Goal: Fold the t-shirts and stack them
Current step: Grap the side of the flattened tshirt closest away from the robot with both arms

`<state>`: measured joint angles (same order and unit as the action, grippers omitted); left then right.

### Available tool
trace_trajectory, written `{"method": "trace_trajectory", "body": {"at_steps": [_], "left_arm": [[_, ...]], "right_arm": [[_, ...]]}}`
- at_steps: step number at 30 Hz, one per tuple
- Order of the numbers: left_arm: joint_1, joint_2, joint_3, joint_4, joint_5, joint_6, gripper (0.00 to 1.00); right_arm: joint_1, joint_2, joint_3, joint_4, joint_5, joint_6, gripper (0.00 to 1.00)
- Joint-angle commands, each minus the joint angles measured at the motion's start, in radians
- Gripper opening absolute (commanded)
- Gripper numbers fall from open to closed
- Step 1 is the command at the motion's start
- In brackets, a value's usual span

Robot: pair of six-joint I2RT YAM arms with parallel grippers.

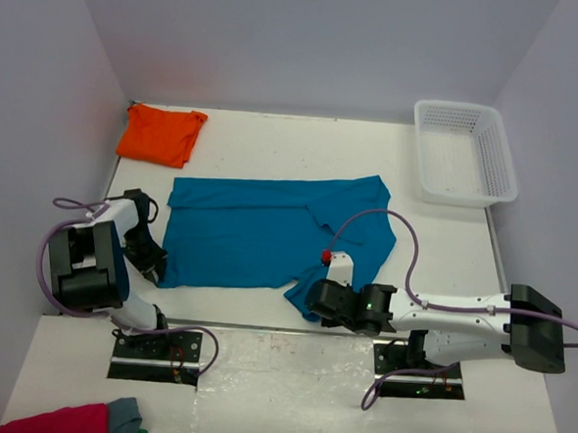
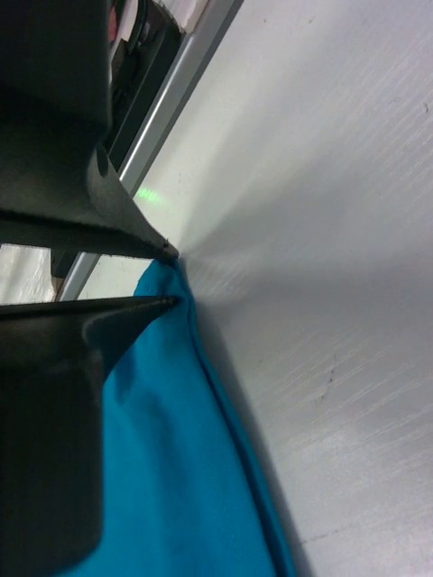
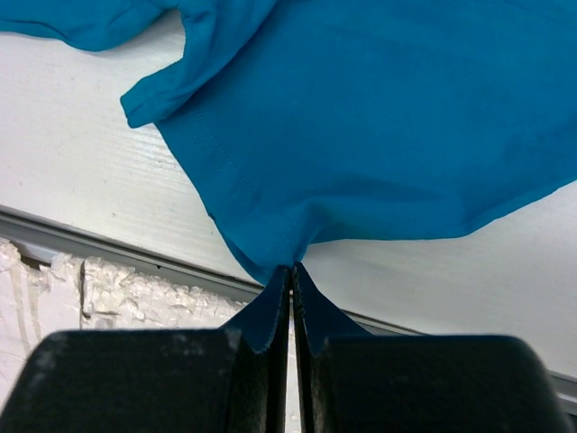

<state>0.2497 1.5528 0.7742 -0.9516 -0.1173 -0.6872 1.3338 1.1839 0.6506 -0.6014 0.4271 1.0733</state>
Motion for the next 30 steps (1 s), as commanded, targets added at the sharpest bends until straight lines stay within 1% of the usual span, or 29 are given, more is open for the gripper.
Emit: {"method": "trace_trajectory", "body": {"at_steps": [1,3,4,6,13,19,23,26,30], "left_arm": [[-0.001,0.059,-0.092,0.269,0.111,-0.028,0.21],[-0.003,0.056,-0.090,0.267,0.113,-0.026,0.14],[-0.001,0.052,-0.087,0.266,0.135,-0.025,0.07],[-0.001,0.040,-0.072,0.249,0.140,-0.026,0.00],[0.002,-0.019,-0.001,0.180,0.126,-0.017,0.00],[0.005,-0.086,0.011,0.146,0.145,0.000,0.00],[0.008,-0.137,0.005,0.152,0.143,0.023,0.00],[0.013,-0.175,-0.007,0.172,0.149,0.037,0.00],[0.014,-0.210,-0.013,0.204,0.166,0.051,0.00]], "right_arm": [[-0.002,0.013,0.015,0.012,0.001,0.011,0.00],[-0.004,0.010,0.014,0.014,0.001,0.011,0.00],[-0.004,0.006,0.015,0.015,0.002,0.011,0.00],[-0.002,0.008,0.018,0.012,0.002,0.008,0.00],[-0.004,0.042,0.069,-0.014,0.009,-0.015,0.00],[-0.004,0.045,0.139,-0.106,0.047,-0.016,0.00],[-0.004,0.023,0.202,-0.208,0.076,-0.013,0.00],[-0.005,0.006,0.233,-0.254,0.119,-0.015,0.00],[-0.036,0.020,0.259,-0.256,0.162,-0.045,0.00]]}}
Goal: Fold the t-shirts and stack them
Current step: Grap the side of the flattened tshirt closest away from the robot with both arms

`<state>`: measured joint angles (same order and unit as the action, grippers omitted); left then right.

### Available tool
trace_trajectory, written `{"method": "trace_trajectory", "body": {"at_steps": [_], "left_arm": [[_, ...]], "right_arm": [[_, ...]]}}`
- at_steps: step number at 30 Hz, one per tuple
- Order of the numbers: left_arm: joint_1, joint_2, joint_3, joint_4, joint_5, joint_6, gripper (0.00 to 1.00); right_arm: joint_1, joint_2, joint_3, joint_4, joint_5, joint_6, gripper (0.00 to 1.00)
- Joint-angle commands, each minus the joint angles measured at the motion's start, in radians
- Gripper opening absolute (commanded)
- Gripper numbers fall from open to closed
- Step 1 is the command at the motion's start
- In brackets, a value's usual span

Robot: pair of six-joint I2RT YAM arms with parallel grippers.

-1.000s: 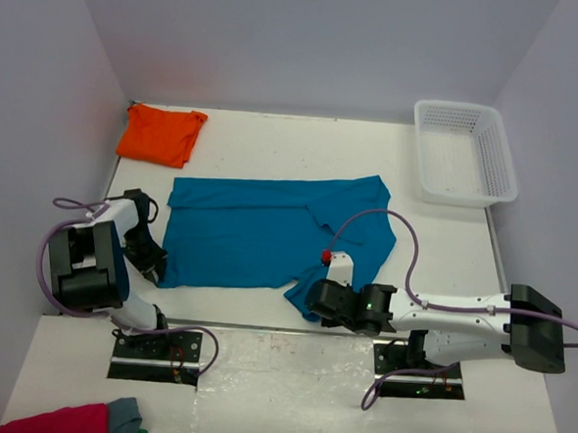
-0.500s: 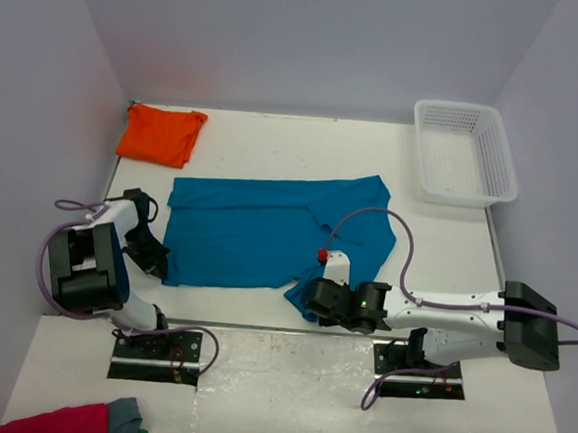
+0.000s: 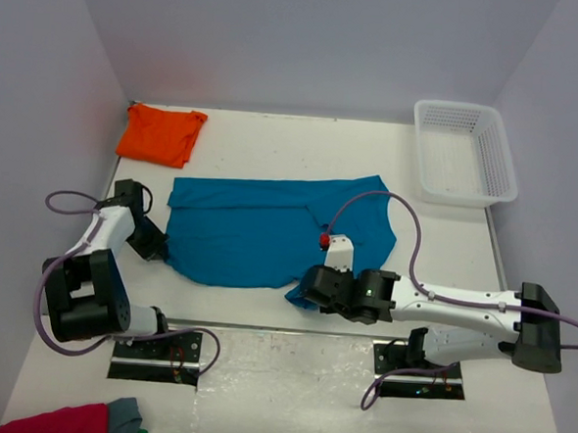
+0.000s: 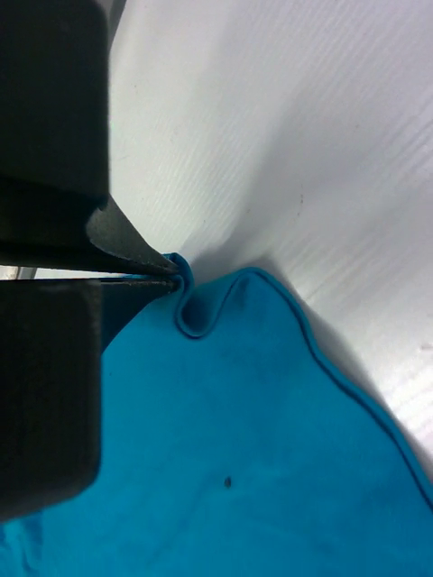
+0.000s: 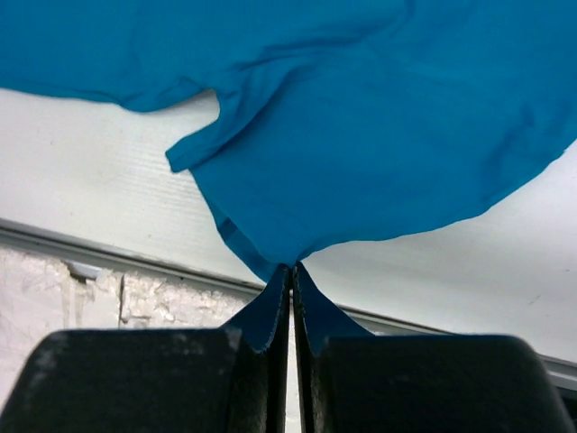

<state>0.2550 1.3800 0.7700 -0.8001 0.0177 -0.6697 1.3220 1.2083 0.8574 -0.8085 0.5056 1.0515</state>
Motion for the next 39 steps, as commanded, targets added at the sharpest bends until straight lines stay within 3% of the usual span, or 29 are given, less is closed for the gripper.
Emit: {"method": "trace_trajectory", "body": {"at_steps": [1,11,23,39], "left_arm": [[0.009,-0.042,-0.009,0.055,0.030,0.036,0.00],[0.015,-0.141,0.006,0.033,0.002,0.044,0.00],[0.030,-0.159,0.011,0.027,0.030,0.033,0.00],[0.069,-0.257,0.032,-0.001,-0.009,0.025,0.00]], "right_arm": [[-0.027,0.016,0.061,-0.049,0.099,-0.037,0.00],[-0.078,0.112,0.212,-0.170,0.195,-0.070,0.00],[-0.366,-0.027,0.120,-0.205,0.225,-0.165,0.00],[-0.536,-0.016,0.199,-0.173,0.189,-0.346,0.00]]}}
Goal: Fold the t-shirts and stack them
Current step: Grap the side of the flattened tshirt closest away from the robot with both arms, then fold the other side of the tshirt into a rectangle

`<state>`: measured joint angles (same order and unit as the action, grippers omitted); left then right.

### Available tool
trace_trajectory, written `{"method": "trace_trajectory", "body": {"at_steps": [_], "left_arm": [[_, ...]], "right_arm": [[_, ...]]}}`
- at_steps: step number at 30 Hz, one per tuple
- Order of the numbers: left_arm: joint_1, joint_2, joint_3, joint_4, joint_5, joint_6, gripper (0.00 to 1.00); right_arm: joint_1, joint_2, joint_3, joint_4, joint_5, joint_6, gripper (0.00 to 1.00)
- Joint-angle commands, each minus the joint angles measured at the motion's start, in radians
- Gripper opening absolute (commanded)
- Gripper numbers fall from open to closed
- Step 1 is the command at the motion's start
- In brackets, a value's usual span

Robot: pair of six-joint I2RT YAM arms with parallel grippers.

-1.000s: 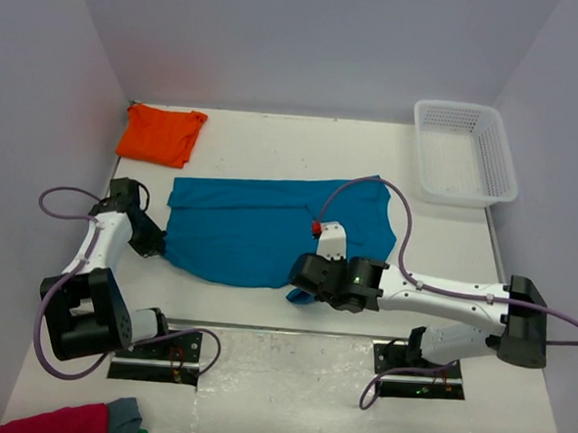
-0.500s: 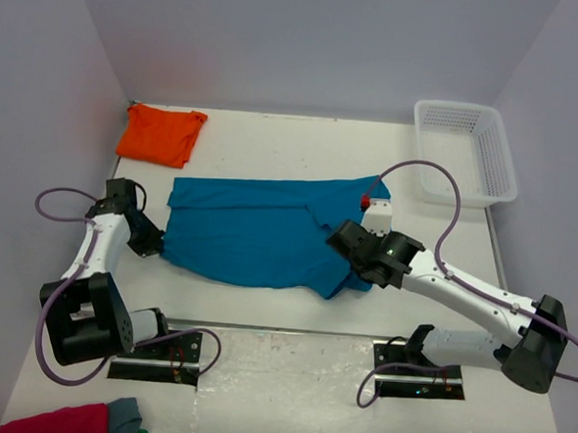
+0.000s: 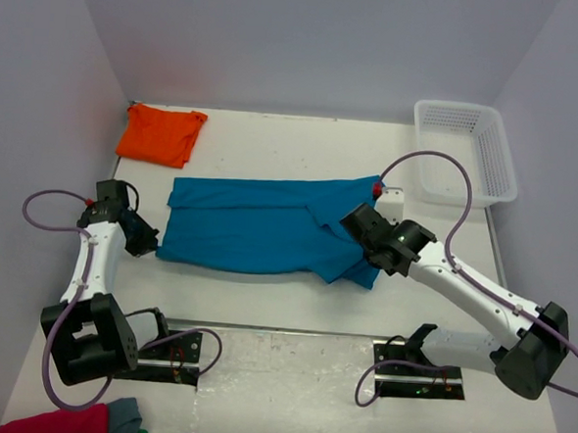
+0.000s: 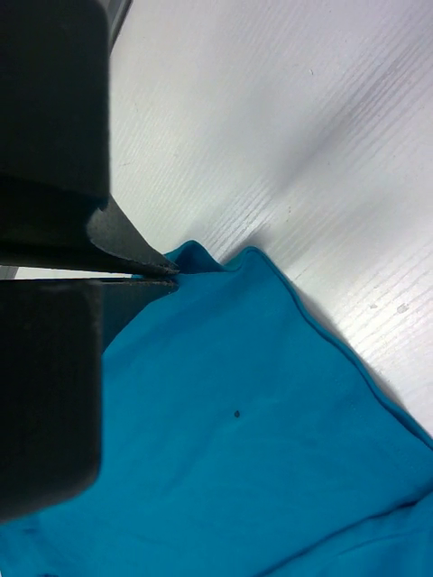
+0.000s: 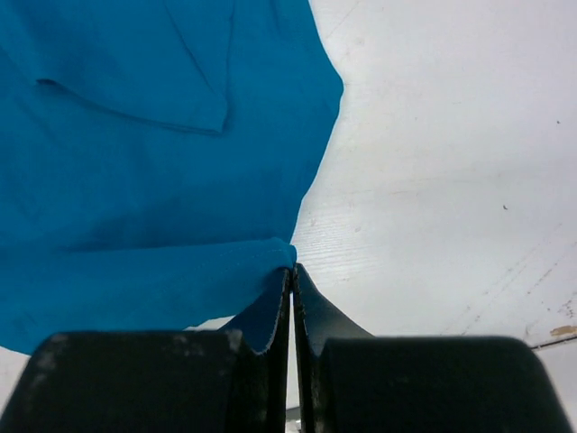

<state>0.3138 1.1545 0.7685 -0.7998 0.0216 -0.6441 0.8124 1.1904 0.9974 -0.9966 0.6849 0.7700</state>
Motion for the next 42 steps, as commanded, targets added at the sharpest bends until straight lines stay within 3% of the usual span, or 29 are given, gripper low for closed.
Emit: {"method": "trace_trajectory", "body": {"at_steps": [1,9,19,42], "left_arm": [[0.011,-0.036,0.029,0.002,-0.017,-0.006,0.00],[0.011,-0.035,0.028,0.053,-0.017,-0.006,0.00],[0.013,-0.016,0.087,0.083,-0.114,0.038,0.00],[-0.008,0.168,0.161,0.249,0.012,0.061,0.00]], "right_arm": [[-0.047,0.006,0.076,0.016,0.008,-0.073,0.00],[-0.117,0.058,0.113,0.036,-0.021,-0.158,0.00],[-0.193,0.090,0.156,0.049,-0.039,-0.232,0.00],[-0.278,0.288,0.286,0.055,-0.071,-0.287,0.00]]}}
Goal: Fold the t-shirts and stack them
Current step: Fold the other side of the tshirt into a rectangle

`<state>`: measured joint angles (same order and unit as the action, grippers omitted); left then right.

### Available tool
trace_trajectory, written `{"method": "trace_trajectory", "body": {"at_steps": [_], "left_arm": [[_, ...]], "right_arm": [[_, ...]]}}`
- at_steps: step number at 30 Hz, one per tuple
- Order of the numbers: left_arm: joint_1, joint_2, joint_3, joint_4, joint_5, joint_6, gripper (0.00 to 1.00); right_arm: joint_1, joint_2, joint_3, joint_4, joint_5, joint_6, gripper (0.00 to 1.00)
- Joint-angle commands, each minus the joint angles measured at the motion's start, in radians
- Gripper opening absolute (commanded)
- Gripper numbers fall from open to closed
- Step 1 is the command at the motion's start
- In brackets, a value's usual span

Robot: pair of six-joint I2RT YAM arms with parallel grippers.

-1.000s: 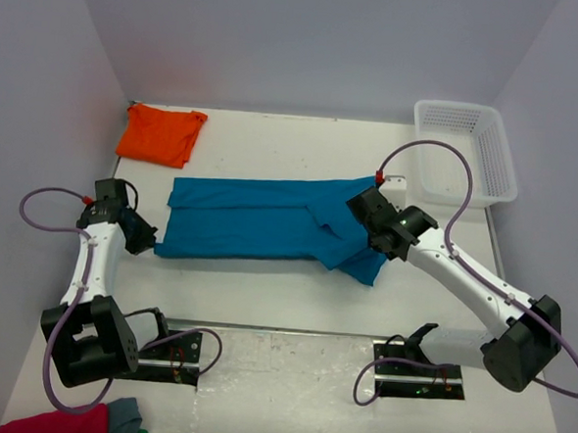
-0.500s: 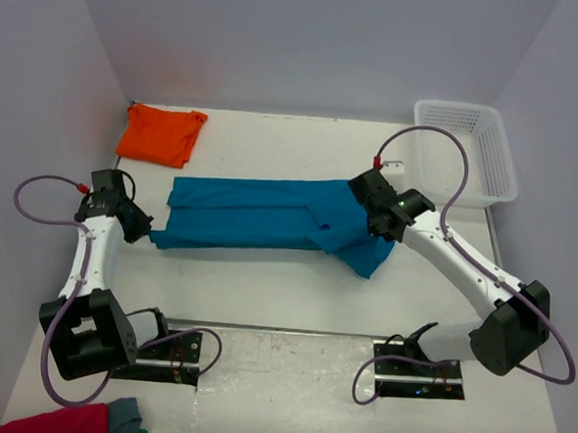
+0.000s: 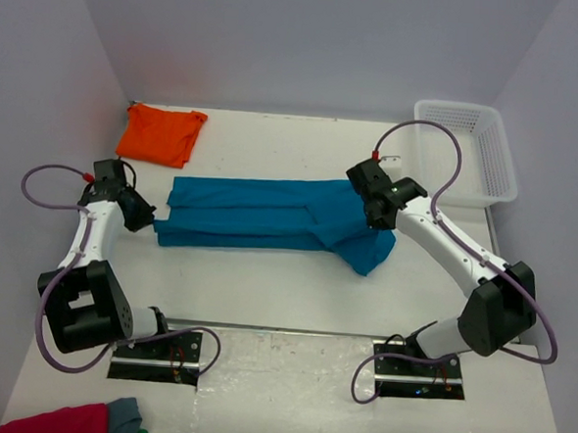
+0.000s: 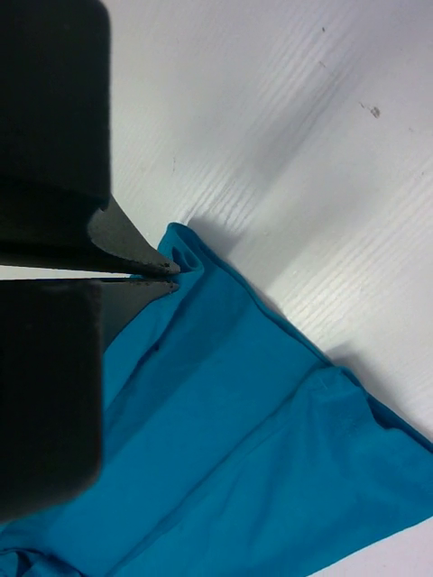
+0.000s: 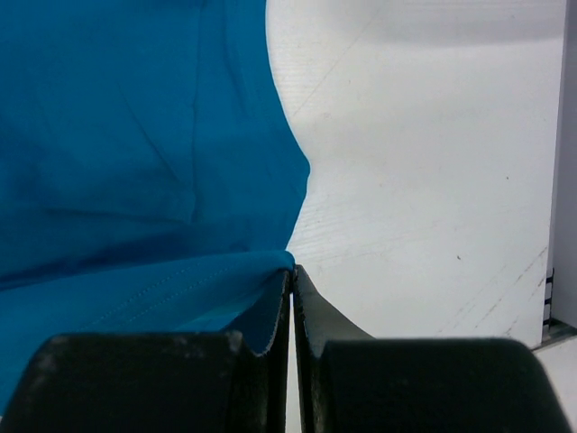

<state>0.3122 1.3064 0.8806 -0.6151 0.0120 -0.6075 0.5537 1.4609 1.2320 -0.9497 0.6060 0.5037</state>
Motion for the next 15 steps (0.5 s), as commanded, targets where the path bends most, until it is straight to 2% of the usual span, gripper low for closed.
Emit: {"method": "trace_trajectory", "body": {"at_steps": [1,15], "left_arm": [[-0.013,0.025,0.055,0.069,0.022,0.025,0.00],[-0.093,0.165,0.156,0.098,0.016,0.020,0.00]], "right_arm": [[-0.024,0.025,0.058,0.008,0.002,-0.027,0.00],[-0.089,0.139,0.118,0.032,-0.028,-0.053,0.00]]}}
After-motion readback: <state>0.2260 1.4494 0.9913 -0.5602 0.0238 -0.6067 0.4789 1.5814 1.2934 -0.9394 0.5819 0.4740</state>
